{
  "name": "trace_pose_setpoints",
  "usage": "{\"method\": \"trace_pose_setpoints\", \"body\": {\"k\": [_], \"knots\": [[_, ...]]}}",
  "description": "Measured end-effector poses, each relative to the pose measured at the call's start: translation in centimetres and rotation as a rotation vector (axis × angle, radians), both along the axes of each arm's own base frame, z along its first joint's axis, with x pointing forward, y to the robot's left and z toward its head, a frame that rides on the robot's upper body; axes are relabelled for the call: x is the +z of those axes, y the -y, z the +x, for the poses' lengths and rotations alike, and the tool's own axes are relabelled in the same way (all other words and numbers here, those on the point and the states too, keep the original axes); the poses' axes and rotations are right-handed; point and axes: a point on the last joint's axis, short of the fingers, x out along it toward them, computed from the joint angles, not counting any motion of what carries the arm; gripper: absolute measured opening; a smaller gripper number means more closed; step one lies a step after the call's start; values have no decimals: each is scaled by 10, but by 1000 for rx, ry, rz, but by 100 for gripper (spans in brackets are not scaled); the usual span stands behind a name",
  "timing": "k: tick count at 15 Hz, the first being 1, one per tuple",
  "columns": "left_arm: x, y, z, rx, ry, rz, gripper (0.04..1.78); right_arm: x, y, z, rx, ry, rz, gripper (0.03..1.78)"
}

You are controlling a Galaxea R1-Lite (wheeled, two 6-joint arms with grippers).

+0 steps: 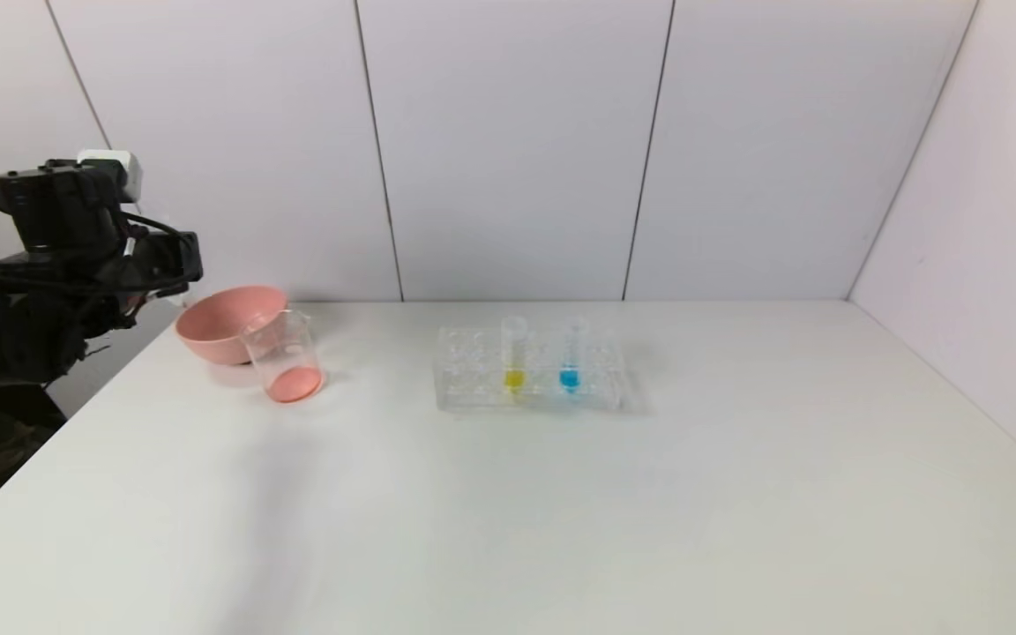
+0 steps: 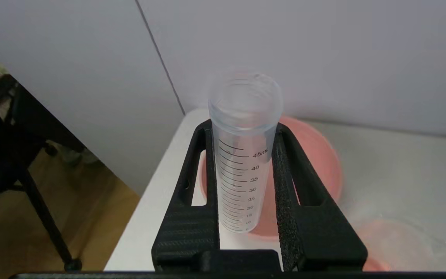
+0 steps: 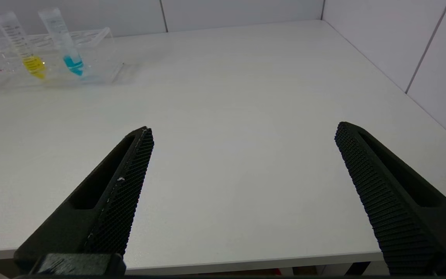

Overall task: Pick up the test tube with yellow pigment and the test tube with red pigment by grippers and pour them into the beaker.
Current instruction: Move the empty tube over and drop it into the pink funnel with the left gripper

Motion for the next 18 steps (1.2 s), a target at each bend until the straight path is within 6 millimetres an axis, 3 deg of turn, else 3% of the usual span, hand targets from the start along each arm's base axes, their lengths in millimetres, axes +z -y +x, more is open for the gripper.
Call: {"method": "trace_pose_setpoints", "body": {"k": [2,9,18], "knots": [[1,-2,2,34,110,6,43,0,0,0,0,0,0,171],[-18,-8,22,47,122,-15,43,0,0,0,0,0,0,171],[-61,-19,59,68,98,-44,43,0,0,0,0,0,0,171]]}}
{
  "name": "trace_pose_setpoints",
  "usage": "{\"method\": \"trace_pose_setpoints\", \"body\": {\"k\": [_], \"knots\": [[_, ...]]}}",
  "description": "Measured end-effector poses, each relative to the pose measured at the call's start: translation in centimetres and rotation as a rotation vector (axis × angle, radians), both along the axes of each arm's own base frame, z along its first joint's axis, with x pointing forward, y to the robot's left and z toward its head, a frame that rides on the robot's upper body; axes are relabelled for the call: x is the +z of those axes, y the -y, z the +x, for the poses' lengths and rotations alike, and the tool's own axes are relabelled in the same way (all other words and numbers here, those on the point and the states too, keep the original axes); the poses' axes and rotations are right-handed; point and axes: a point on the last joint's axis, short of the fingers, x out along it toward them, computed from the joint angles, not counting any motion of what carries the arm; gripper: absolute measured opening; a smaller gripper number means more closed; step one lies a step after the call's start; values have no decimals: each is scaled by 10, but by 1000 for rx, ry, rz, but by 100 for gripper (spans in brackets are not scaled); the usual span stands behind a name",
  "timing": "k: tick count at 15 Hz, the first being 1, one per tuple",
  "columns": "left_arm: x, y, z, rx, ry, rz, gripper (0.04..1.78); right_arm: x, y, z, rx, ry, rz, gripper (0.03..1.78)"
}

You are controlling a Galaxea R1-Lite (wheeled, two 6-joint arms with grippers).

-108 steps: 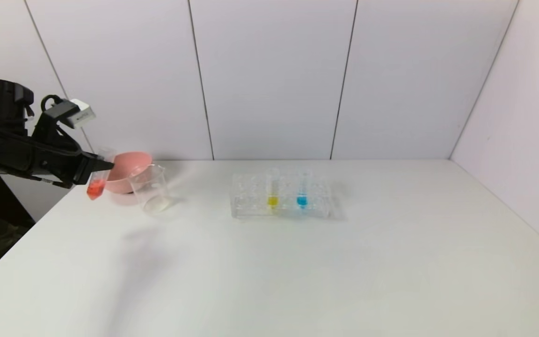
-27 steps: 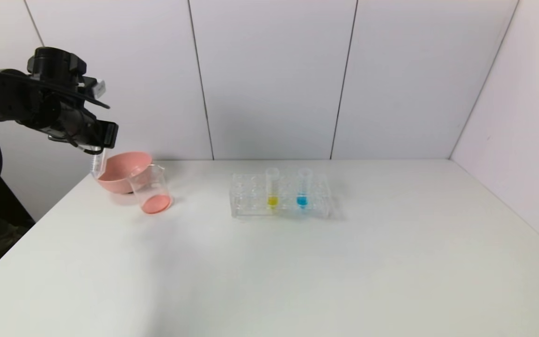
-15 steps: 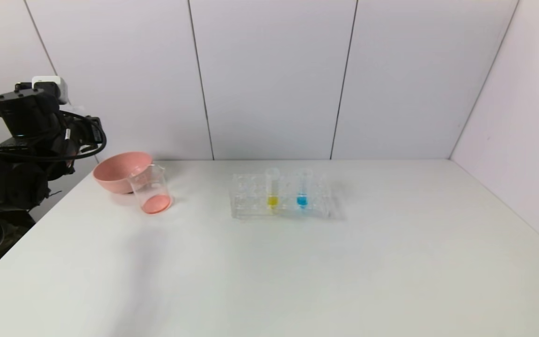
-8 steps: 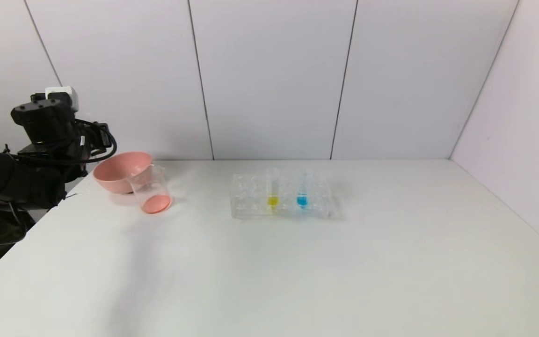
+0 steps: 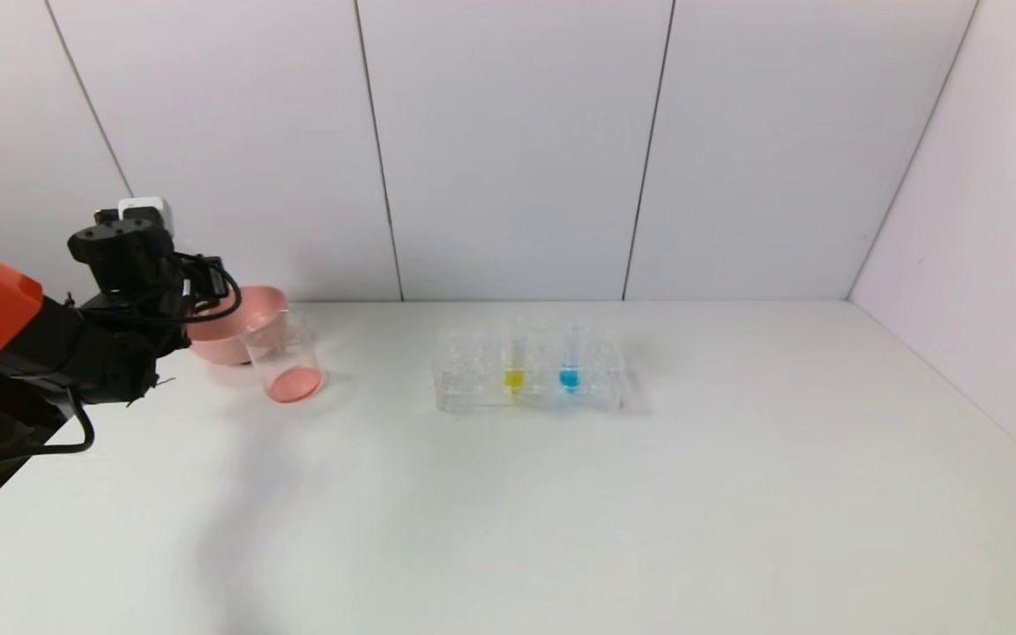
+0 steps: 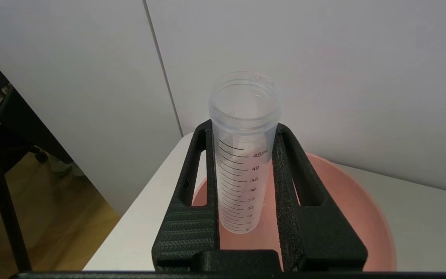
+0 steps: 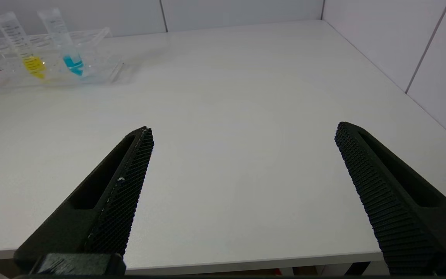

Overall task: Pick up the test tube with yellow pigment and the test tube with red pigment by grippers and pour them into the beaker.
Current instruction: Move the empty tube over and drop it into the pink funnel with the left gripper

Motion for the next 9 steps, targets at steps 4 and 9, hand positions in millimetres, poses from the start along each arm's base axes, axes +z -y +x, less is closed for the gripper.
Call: {"method": "trace_pose_setpoints", "body": {"k": [4,9], "knots": [[-10,-1,6,-4,-9,-2,46,0,0,0,0,0,0,171],[-12,0,15,-6,3,-1,94,0,0,0,0,0,0,171]]}}
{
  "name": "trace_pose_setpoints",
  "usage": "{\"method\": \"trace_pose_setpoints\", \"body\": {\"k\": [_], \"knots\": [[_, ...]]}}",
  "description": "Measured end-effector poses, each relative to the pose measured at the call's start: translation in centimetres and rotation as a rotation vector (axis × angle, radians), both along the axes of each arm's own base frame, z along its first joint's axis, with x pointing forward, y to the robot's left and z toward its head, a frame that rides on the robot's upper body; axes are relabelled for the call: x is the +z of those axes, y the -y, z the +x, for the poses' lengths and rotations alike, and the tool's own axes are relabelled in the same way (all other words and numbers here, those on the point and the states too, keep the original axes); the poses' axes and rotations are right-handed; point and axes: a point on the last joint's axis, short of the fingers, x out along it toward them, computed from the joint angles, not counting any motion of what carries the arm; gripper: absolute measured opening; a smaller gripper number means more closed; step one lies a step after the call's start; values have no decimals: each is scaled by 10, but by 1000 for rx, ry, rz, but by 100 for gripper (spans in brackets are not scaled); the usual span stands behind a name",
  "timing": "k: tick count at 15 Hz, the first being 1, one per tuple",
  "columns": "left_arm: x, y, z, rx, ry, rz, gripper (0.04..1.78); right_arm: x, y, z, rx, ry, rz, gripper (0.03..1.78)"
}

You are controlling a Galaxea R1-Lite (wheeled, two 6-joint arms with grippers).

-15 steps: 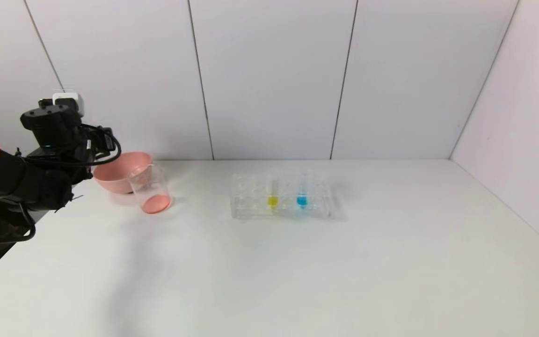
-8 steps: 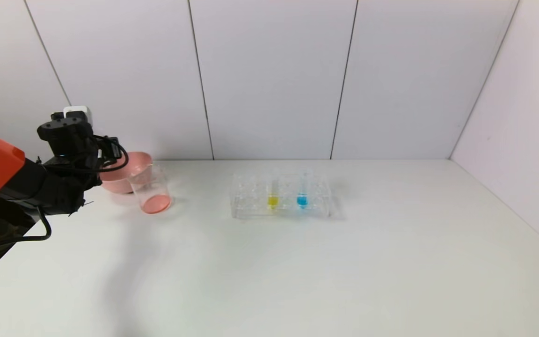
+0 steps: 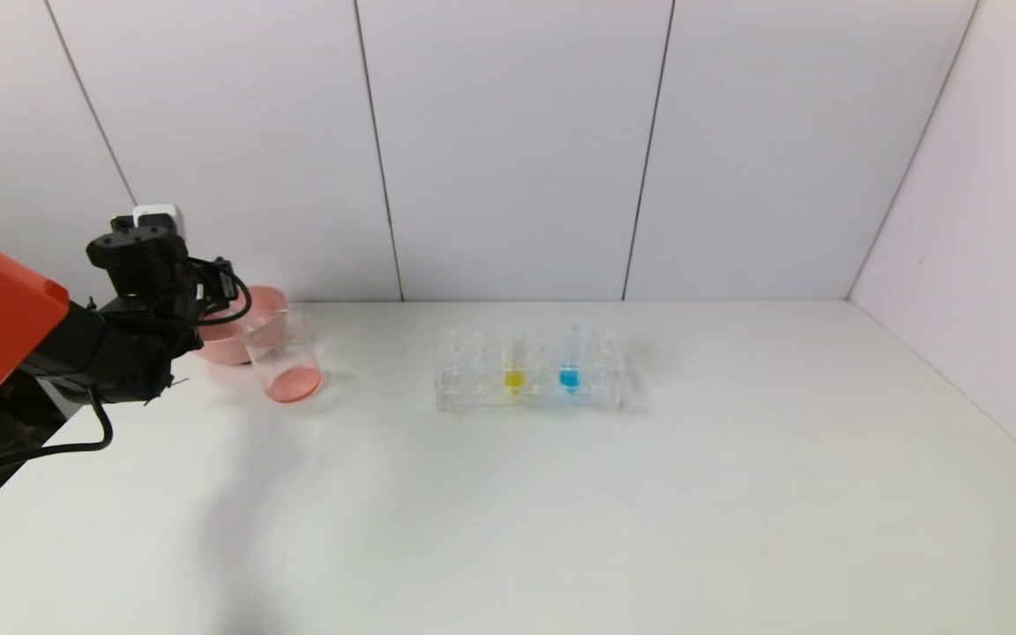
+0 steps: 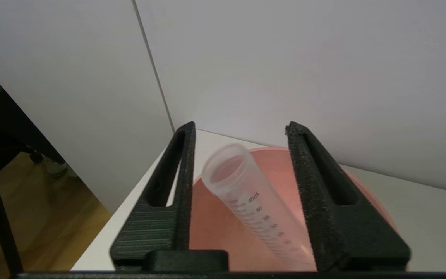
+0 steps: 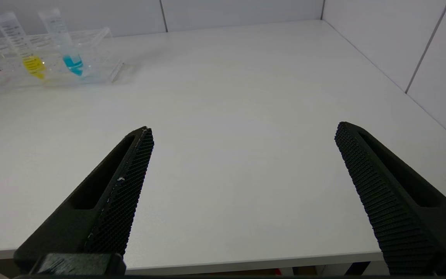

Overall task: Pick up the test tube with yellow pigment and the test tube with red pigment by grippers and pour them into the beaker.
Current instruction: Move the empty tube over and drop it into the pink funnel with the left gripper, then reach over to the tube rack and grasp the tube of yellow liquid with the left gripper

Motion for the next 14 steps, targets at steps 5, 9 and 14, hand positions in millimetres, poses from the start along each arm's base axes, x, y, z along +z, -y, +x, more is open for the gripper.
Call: {"method": "trace_pose_setpoints", "body": {"k": [5,9,14], "knots": [[5,1,5,-4,19,3,163,0,0,0,0,0,0,171],[7,4,-16,-50,-23,0,176,0,0,0,0,0,0,171],[21,21,-89,-334,-100,-10,176,0,0,0,0,0,0,171]]}}
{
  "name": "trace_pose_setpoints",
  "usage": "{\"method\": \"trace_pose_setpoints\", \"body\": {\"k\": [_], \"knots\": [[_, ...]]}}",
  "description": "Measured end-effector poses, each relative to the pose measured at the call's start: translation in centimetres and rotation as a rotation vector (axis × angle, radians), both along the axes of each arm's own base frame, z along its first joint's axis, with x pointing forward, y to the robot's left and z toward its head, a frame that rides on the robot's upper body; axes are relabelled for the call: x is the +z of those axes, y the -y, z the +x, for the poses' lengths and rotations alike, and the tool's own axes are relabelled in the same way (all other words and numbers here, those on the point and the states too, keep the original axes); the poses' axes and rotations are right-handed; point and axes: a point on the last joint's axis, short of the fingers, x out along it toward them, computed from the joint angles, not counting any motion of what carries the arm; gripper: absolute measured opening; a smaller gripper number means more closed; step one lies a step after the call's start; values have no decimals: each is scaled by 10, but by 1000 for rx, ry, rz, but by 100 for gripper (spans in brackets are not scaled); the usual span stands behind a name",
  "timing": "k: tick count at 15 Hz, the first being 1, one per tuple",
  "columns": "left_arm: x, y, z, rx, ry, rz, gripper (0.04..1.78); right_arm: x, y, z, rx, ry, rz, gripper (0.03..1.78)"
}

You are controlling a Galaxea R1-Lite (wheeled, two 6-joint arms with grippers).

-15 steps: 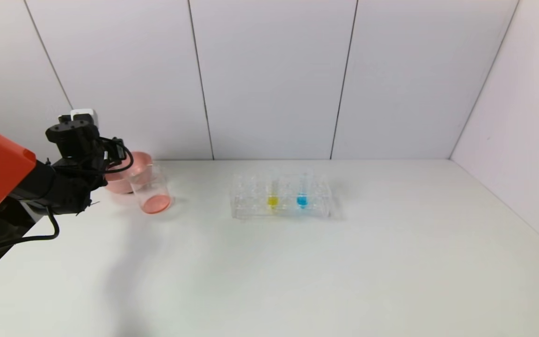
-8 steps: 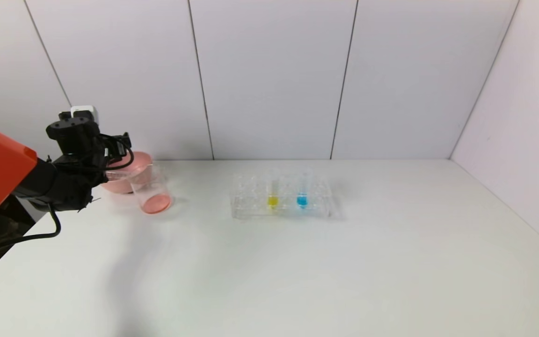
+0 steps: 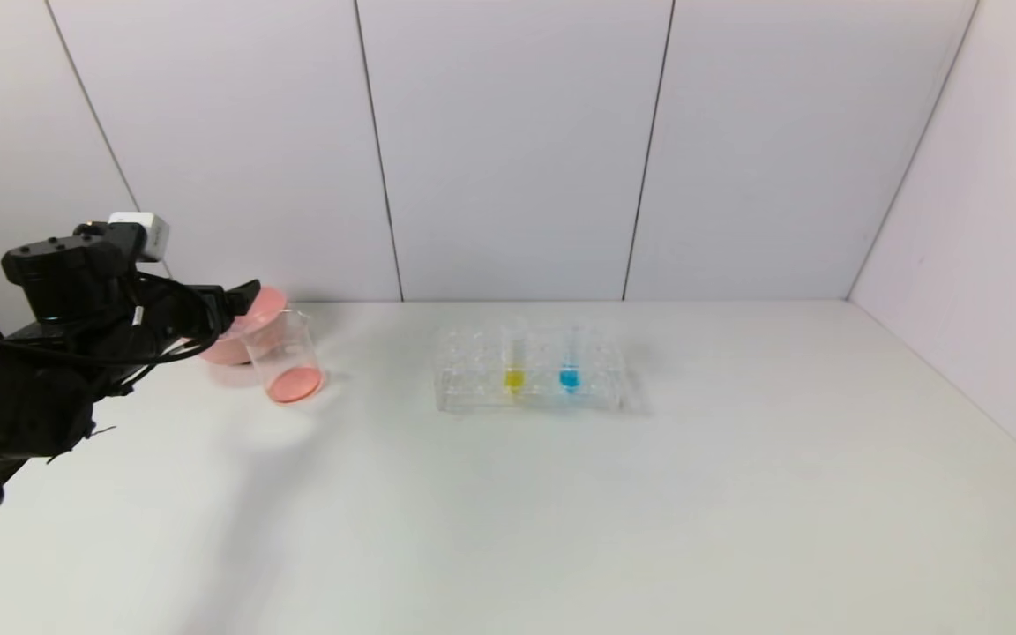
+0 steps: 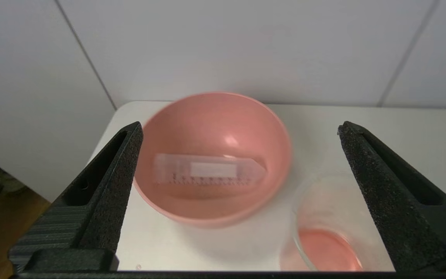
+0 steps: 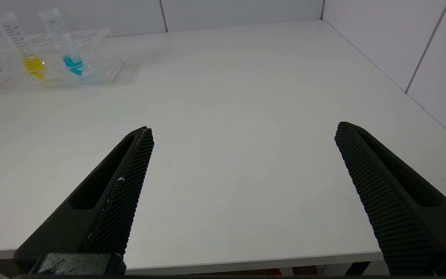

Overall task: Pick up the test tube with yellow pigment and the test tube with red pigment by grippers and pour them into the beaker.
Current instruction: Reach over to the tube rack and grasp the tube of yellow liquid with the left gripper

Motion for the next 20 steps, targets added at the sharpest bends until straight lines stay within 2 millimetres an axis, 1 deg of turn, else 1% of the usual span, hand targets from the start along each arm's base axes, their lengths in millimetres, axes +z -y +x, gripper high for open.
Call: {"method": "trace_pose_setpoints", "body": {"k": [2,5,7,9,12,14,16,18,20], "knots": [[7,11,-32,-123,-10,-7,176,0,0,0,0,0,0,171],[9,37,-80,-302,-47,-13,176,0,0,0,0,0,0,171],[6,62,-113,-436,-88,-12,176,0,0,0,0,0,0,171],[4,88,-138,-552,-113,-9,176,0,0,0,0,0,0,171],[4,128,-167,-652,-142,-19,176,0,0,0,0,0,0,171],[9,157,-180,-659,-140,-51,176,0,0,0,0,0,0,171],[12,188,-185,-603,-133,-87,176,0,0,0,0,0,0,171],[9,216,-180,-528,-117,-95,176,0,0,0,0,0,0,171],[0,243,-169,-480,-100,-93,176,0,0,0,0,0,0,171]]}}
